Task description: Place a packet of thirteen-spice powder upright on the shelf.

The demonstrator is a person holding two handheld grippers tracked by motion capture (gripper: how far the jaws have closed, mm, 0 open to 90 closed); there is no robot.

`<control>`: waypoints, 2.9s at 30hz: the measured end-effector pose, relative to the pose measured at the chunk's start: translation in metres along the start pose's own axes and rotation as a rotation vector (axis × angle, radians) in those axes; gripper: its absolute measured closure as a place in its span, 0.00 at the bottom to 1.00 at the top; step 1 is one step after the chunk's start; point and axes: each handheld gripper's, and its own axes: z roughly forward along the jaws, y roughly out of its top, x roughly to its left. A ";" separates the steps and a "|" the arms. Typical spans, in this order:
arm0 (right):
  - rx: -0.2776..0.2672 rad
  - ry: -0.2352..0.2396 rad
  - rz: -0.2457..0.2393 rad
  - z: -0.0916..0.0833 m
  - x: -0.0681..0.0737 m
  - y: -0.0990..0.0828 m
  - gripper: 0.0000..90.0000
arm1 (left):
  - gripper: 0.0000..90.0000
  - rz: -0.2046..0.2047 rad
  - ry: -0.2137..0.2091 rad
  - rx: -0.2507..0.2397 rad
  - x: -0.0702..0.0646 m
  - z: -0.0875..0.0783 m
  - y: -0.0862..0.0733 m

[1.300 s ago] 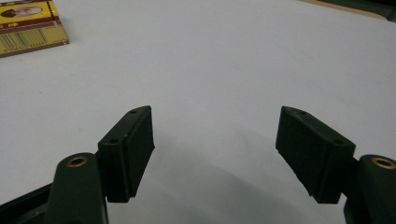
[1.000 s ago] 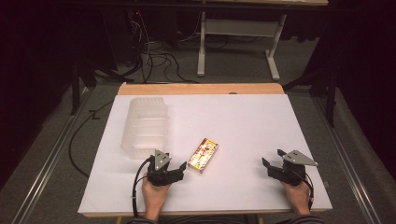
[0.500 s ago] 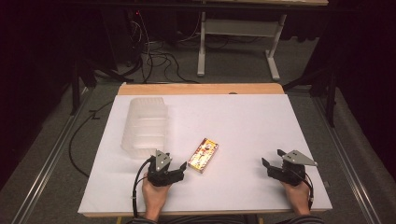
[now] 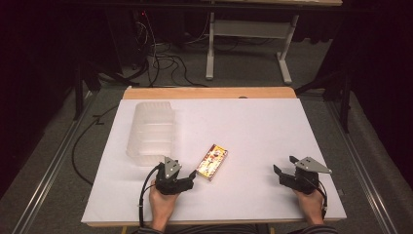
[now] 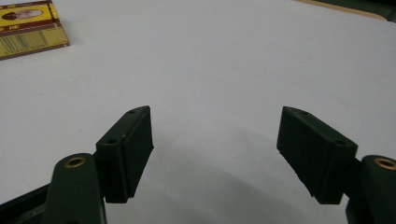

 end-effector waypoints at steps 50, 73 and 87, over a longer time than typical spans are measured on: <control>-0.001 -0.001 0.004 0.000 -0.001 0.000 0.30 | 0.19 0.057 -0.144 0.164 -0.031 0.036 0.074; -0.003 -0.001 0.004 0.000 -0.001 0.000 0.30 | 0.18 0.081 -0.148 0.283 -0.043 0.081 0.105; -0.006 0.001 0.007 0.000 -0.001 0.000 0.30 | 0.17 0.085 -0.130 0.363 -0.047 0.110 0.110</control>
